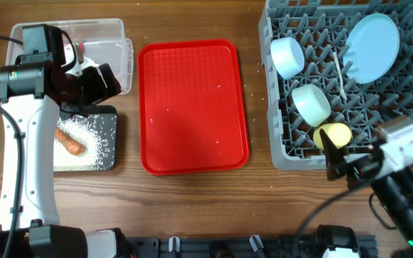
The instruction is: Sort waste into correct bins and load items into the dishwasher rack
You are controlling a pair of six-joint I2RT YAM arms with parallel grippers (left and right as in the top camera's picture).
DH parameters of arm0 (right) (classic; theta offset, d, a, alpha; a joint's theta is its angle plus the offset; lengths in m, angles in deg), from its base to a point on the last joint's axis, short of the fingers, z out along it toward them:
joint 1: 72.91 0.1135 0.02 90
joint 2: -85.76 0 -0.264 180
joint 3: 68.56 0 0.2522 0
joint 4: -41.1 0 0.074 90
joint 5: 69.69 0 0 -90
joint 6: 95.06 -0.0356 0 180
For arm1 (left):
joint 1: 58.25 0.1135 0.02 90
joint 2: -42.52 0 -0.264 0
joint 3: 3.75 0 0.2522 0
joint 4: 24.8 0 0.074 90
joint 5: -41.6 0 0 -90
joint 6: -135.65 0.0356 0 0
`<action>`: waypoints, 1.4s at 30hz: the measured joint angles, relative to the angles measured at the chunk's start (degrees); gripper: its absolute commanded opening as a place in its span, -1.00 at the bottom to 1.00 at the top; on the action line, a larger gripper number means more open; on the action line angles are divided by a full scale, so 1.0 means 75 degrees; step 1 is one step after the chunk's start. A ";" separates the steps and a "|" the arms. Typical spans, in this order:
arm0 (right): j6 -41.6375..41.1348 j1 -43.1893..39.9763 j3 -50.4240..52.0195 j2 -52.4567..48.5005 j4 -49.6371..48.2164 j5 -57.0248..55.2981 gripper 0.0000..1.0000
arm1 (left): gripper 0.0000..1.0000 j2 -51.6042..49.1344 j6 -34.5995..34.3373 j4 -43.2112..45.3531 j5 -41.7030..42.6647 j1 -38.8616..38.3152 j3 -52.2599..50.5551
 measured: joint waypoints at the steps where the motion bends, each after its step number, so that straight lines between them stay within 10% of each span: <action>1: -0.0105 0.0003 0.0702 0.0230 -0.0822 -0.0009 1.00 | 1.00 0.0000 0.0000 0.0000 0.0000 0.0000 0.0000; 7: -0.1644 0.0003 0.5654 0.2046 -0.5651 -0.0192 1.00 | 1.00 0.0000 0.0000 -0.0003 0.0000 0.0000 0.0000; 13: -0.2124 0.0090 0.8061 0.3687 -0.6417 -0.0210 1.00 | 1.00 0.0000 0.0000 -0.0006 -0.0003 0.0000 0.0000; 42: -0.2183 0.0090 0.8708 0.4220 -0.6202 -0.0210 0.99 | 1.00 0.0195 0.0000 0.0006 -0.0009 -0.0003 -0.0009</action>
